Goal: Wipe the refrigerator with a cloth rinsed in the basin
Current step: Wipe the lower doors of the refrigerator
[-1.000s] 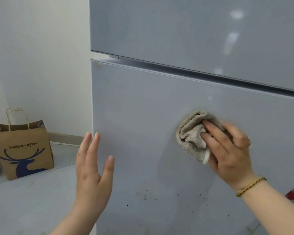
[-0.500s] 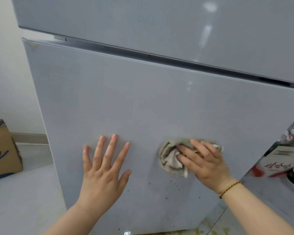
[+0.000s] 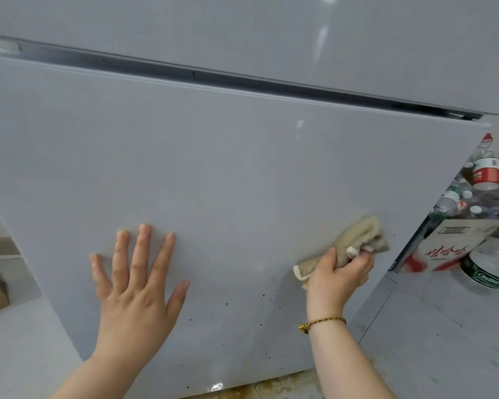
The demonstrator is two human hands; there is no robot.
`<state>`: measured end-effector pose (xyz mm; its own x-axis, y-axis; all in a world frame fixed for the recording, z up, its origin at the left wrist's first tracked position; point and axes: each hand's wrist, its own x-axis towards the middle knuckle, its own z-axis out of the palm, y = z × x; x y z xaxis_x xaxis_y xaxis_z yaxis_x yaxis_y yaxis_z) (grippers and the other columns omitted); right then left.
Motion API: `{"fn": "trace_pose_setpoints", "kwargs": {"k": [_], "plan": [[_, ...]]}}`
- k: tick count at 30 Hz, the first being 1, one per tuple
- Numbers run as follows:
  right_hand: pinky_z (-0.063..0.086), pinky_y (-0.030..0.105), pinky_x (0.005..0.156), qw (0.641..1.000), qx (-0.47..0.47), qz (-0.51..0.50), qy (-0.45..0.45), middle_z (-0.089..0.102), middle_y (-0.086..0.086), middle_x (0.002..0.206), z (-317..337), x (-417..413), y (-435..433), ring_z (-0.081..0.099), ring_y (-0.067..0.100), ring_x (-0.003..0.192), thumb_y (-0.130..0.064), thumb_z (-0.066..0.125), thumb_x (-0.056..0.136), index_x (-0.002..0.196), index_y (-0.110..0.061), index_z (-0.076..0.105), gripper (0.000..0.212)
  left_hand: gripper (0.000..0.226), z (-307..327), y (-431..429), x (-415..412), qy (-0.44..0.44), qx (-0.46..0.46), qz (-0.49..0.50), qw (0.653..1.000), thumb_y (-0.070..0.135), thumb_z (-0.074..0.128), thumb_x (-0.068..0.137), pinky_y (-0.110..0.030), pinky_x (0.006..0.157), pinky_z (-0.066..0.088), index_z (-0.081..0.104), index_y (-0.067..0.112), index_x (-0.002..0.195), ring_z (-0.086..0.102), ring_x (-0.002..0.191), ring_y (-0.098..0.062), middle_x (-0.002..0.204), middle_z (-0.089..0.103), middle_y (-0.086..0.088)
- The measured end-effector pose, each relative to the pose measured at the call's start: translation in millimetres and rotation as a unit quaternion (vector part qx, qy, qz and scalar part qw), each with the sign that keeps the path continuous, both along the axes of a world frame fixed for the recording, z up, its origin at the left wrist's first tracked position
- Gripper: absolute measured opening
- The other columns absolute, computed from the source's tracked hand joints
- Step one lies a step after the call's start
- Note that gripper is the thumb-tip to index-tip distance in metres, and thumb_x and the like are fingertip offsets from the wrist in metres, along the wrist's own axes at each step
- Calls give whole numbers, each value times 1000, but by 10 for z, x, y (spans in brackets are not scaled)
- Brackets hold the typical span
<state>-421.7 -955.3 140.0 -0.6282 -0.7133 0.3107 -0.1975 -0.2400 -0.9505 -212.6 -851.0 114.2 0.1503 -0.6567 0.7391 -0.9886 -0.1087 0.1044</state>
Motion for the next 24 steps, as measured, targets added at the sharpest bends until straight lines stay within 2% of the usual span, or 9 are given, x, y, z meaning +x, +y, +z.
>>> {"fn": "trace_pose_setpoints", "kwargs": {"k": [2, 4, 7, 9, 11, 15, 19, 21, 24], "plan": [[18, 8, 97, 993, -87, 0, 81, 35, 20, 141, 187, -29, -51, 32, 23, 113, -9, 43, 78, 121, 10, 45, 47, 59, 1, -17, -2, 9, -10, -4, 1000, 58, 11, 91, -44, 111, -6, -2, 35, 144, -15, 141, -11, 152, -3, -2], [22, 21, 103, 989, -101, -17, 107, 36, 20, 140, 207, -166, -212, 36, 31, 114, -7, 42, 79, 123, 9, 45, 47, 59, -14, -35, -4, 3, -15, -5, 1000, 58, 12, 91, -44, 112, -5, 2, 35, 144, -12, 142, -14, 147, 6, -4], [33, 42, 104, 997, -37, -49, -41, 40, 20, 136, 2, -411, -405, 38, 35, 123, -11, 42, 84, 130, 4, 38, 48, 60, -22, -46, -12, 8, -4, 3, 1000, 59, 12, 90, -56, 106, 4, 20, 25, 139, -5, 142, -23, 145, 8, -7], [35, 39, 105, 979, 69, -75, -176, 39, 18, 138, -210, -510, -394, 42, 35, 125, -5, 40, 91, 134, 1, 34, 44, 66, -35, -67, -41, 28, 28, 12, 999, 63, 10, 88, -63, 104, 6, 21, 20, 136, -12, 141, -21, 145, 4, -8], [39, 39, 103, 966, 122, -60, -220, 40, 16, 138, -360, -533, -362, 46, 33, 122, -4, 39, 93, 135, -1, 33, 43, 68, -24, -86, -62, 59, 44, 15, 997, 67, 8, 85, -71, 98, 14, 16, 23, 136, -14, 138, -23, 145, -1, -8], [35, 43, 105, 997, 10, -39, -69, 42, 23, 130, -42, -520, -359, 44, 34, 120, -18, 44, 82, 123, 6, 43, 46, 67, -54, -114, -73, 69, 47, 18, 996, 70, 8, 83, -75, 94, 17, 12, 27, 135, -26, 137, -7, 145, -2, -9], [17, 18, 102, 992, -96, -32, 70, 32, 22, 142, 350, -593, -391, 31, 26, 127, -12, 48, 85, 129, 9, 40, 49, 69, -61, -130, -65, 62, 31, 9, 998, 72, 10, 82, -74, 95, 14, 15, 27, 135, -24, 137, -6, 151, -24, 15], [15, 19, 104, 992, -89, -48, 81, 30, 26, 142, 252, -685, -433, 27, 33, 134, -14, 46, 85, 131, 12, 36, 54, 69, -69, -124, -64, 57, 27, 7, 998, 72, 10, 83, -74, 95, 15, 15, 27, 136, -22, 138, -6, 150, -23, 19], [24, 30, 107, 997, 31, -58, -32, 29, 24, 144, -230, -812, -497, 32, 34, 132, -5, 44, 93, 136, 8, 30, 47, 70, -85, -131, -61, 45, 33, 19, 998, 72, 10, 83, -75, 95, 16, 14, 27, 136, -21, 140, -10, 153, -19, 8]]}}
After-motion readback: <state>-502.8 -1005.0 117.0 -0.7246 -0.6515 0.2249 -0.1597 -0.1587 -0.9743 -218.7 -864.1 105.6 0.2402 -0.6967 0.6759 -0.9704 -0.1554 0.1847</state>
